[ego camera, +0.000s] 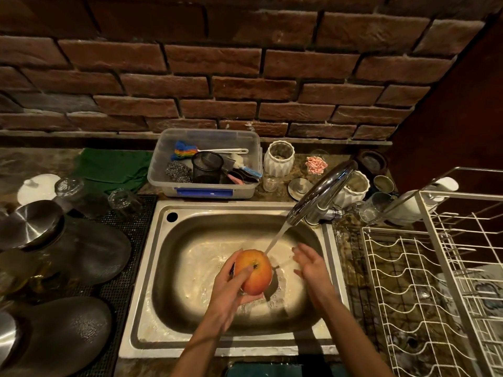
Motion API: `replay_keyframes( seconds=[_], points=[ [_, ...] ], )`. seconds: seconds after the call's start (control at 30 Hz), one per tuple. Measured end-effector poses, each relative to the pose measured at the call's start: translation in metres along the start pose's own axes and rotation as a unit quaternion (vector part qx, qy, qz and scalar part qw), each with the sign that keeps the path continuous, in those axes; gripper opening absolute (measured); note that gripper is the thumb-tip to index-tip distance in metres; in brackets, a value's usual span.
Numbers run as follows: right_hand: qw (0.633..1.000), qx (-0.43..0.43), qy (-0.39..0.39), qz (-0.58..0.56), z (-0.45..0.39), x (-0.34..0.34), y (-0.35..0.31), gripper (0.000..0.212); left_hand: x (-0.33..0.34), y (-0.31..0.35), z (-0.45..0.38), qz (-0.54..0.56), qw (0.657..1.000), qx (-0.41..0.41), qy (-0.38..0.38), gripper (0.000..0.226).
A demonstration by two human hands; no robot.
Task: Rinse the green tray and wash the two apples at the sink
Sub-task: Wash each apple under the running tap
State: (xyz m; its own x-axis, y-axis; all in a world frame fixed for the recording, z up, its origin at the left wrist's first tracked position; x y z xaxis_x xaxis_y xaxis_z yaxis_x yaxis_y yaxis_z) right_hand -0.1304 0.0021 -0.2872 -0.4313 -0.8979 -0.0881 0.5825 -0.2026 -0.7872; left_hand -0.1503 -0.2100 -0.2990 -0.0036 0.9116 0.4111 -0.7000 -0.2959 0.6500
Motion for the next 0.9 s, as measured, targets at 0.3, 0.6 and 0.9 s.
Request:
replay_keyframes(
  seconds=[0.3,0.6,0.9],
  points=[
    [0.992,-0.062,0.101,0.036,-0.046,-0.070,-0.058,0.066,-0.005,0.003,-0.005,-0.043,0.999,0.017,0.007,0.057],
    [0.989,-0.060,0.133,0.039,-0.065,-0.079,-0.060,0.096,-0.002,0.008,-0.008,-0.040,0.999,0.012,0.005,0.061],
    [0.971,-0.071,0.138,0.180,-0.053,-0.081,-0.061,0.085,0.004,0.010,-0.005,-0.040,0.999,0.004,0.024,0.047]
  ],
)
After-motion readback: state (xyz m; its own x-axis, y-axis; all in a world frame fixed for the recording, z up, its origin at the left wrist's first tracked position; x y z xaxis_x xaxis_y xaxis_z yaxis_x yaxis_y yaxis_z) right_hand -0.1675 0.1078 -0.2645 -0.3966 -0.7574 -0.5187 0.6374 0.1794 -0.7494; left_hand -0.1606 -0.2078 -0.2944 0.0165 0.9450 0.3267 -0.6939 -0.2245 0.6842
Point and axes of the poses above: each hand's wrist, its own z-axis away from the middle knuckle, its own x-axis out of the palm, y = z × x, the point moved 8 cm from there along -z, towards the middle knuckle, and after that the axes turned 1 degree about x, right-handed, at the moved point
